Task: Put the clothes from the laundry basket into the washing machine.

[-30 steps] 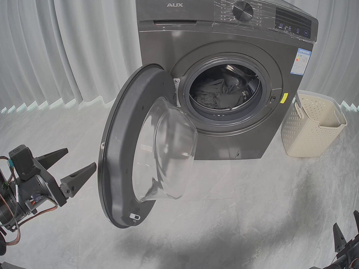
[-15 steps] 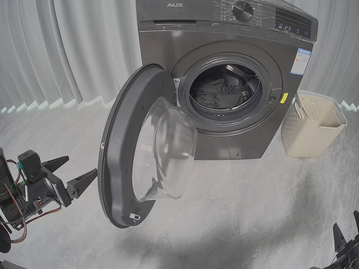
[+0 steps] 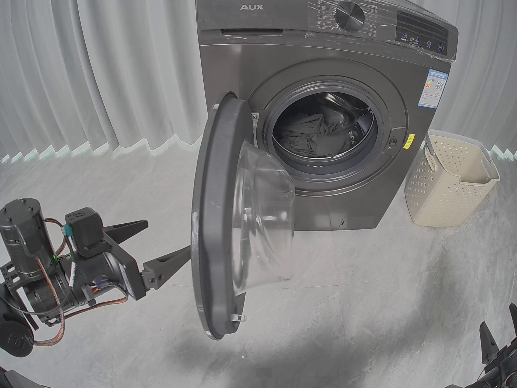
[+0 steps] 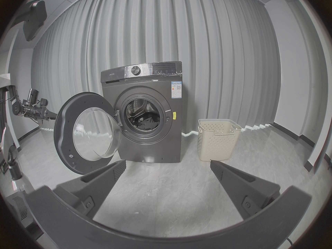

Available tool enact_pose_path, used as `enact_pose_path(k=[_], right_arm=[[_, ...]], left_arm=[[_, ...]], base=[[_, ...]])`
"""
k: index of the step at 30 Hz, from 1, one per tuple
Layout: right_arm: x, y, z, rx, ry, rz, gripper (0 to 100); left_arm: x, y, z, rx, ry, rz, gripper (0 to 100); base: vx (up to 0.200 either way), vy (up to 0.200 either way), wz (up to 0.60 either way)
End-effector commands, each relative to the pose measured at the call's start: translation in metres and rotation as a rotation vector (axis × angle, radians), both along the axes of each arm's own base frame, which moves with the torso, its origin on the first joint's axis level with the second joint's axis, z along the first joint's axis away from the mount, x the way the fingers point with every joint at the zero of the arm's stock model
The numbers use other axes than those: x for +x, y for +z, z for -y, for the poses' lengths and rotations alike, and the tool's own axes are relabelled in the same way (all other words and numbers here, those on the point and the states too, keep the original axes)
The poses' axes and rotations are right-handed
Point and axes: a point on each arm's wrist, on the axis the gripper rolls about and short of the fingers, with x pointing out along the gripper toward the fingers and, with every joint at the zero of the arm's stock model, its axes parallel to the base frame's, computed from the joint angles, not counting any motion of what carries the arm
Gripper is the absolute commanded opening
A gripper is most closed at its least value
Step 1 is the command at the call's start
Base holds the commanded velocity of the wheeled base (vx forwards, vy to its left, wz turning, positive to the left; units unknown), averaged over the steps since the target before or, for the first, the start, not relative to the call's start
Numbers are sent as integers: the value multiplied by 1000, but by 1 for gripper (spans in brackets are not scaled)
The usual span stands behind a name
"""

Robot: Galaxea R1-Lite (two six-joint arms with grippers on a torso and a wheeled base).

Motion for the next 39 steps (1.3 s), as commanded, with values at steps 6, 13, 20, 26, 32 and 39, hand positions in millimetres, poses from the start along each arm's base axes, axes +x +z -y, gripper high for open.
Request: enact_pose_path(k=[6,13,20,26,32,39], right_arm=[[0,-5,0,0,0,-2,100],[0,-5,0,0,0,-2,100],[0,-5,0,-1,0,-2,100],[0,-5,0,-1,0,-2,100],[0,-5,0,-1,0,-2,100],[0,-5,0,-1,0,-2,100]], left_arm=[[22,-2,39,1,-102,-30,100],[47,-2,65,-12,-118,-21,100],[78,3,108,-132,-44,-5,100],[94,-3,132,-131,-67,-10,100],[116,4,155,-169,-81,39,100],[139,10,175,-200,-90,63,100]], base=[[0,0,0],[0,0,0],[0,0,0],[0,0,0],[0,0,0],[0,0,0]])
